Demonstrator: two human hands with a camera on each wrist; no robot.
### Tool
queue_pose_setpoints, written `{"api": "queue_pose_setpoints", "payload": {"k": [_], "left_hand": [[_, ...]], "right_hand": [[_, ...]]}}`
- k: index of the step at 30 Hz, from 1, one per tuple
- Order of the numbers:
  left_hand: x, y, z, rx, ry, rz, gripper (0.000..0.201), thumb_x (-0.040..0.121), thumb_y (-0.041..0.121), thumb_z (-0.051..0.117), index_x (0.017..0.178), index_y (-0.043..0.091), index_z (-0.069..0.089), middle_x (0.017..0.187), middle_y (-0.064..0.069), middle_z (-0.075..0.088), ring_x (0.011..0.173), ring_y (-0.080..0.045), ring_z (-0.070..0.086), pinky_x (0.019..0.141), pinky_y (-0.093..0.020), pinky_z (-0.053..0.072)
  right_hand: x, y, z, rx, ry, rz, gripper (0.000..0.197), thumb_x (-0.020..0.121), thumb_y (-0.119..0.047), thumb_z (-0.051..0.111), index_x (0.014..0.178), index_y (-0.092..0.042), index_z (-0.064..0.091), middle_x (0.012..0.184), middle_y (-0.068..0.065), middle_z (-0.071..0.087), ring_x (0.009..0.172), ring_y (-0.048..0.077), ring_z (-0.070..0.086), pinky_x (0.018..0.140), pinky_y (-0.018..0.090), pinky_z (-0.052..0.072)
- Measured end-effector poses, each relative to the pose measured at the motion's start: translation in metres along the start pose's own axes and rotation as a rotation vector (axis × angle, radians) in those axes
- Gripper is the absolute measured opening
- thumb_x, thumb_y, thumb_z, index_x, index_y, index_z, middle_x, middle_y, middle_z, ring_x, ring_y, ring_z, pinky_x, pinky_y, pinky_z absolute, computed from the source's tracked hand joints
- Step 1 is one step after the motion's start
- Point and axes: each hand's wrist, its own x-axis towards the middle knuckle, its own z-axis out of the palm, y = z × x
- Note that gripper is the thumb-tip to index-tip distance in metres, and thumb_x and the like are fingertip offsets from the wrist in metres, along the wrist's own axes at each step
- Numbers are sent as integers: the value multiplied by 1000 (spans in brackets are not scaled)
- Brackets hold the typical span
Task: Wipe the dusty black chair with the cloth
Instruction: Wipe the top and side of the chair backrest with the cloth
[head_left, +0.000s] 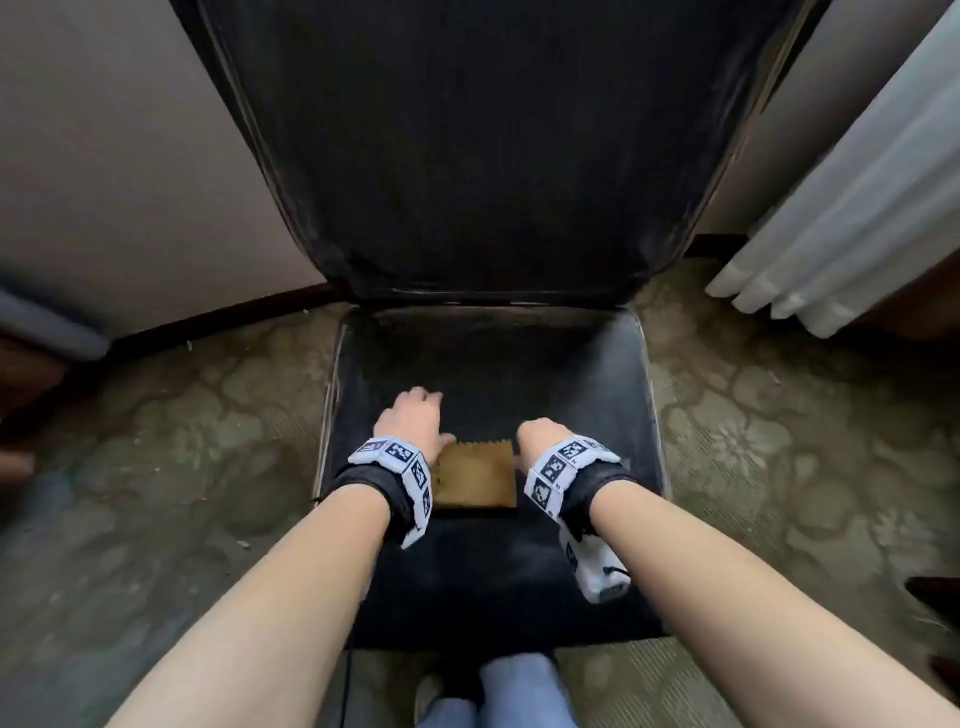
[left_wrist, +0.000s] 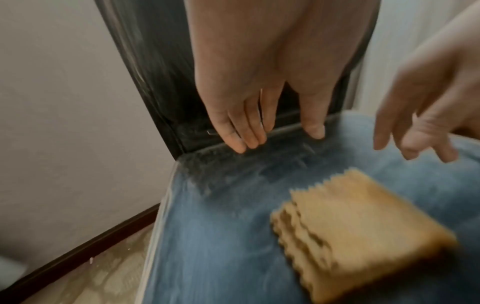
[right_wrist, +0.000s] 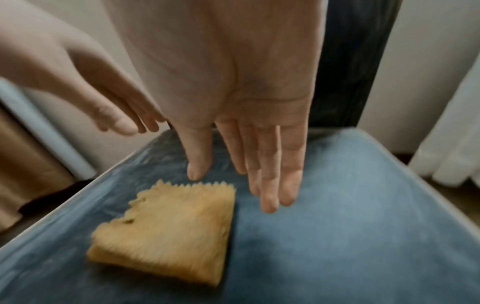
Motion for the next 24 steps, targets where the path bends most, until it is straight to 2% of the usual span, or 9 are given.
{"api": "queue_pose_setpoints", "payload": {"k": [2,4,8,12,14,16,20,22,24], "left_hand": [[6,-1,22,87,-65,21,68,87,35,60,144,15,28,140,-8,37,129,-26,36,100,-39,39],[6,-3,44,135,-123,23,71,86,33,62,144,17,25,140,-7,36,129,-25,35,100,-37,38],[10,-7,74,216,-201,-6,61,84,24,62,138,15,33,137,-7,39,127,-25,36,98,-35,37],[14,-9,75,211,-182,-54,55,86,26,58,135,16,36,136,-7,37,127,-26,34,98,-34,36],[17,-8,59,154,-114,-47,55,85,29,59,133,17,37,137,-6,35,128,-25,33,98,-33,35],[21,-4,28,23,-49,-23,53,81,30,63,127,18,38,133,-2,39,124,-22,38,97,-32,36],[31,5,-55,-344,58,-25,57,71,19,67,119,24,37,112,-1,61,106,-24,57,93,-30,44],[30,9,-100,-290,143,39,50,71,24,65,117,24,45,107,-2,65,106,-25,56,95,-29,41],[22,12,-144,-184,251,124,34,74,36,61,105,21,59,103,-1,66,106,-21,56,103,-28,33]], "right_hand": [[16,-1,20,85,-33,54,13,85,-14,59,95,-6,63,103,11,67,90,29,66,68,27,46],[24,-5,36,178,-59,96,13,87,-12,58,99,-8,60,110,10,65,97,28,64,73,27,47],[40,-9,49,317,-9,194,27,86,-14,62,111,-4,55,120,12,62,108,25,62,84,26,48],[45,-15,32,314,-68,96,18,83,-13,59,101,-11,62,111,7,65,104,23,63,82,24,49],[42,-20,7,308,-69,-6,10,82,-12,57,80,-22,57,96,1,60,94,20,60,74,23,46],[41,-27,-27,329,-38,-86,21,80,-10,58,69,-25,47,88,0,53,81,16,52,64,19,37],[27,-48,-118,328,-66,-307,19,76,-8,63,87,-21,57,84,3,55,77,16,51,53,22,37],[15,-58,-166,294,-40,-402,20,76,-8,64,89,-22,58,83,3,55,77,16,51,54,21,37],[3,-66,-210,262,-18,-453,20,77,-10,64,93,-21,59,85,2,55,79,17,52,62,22,40]]}}
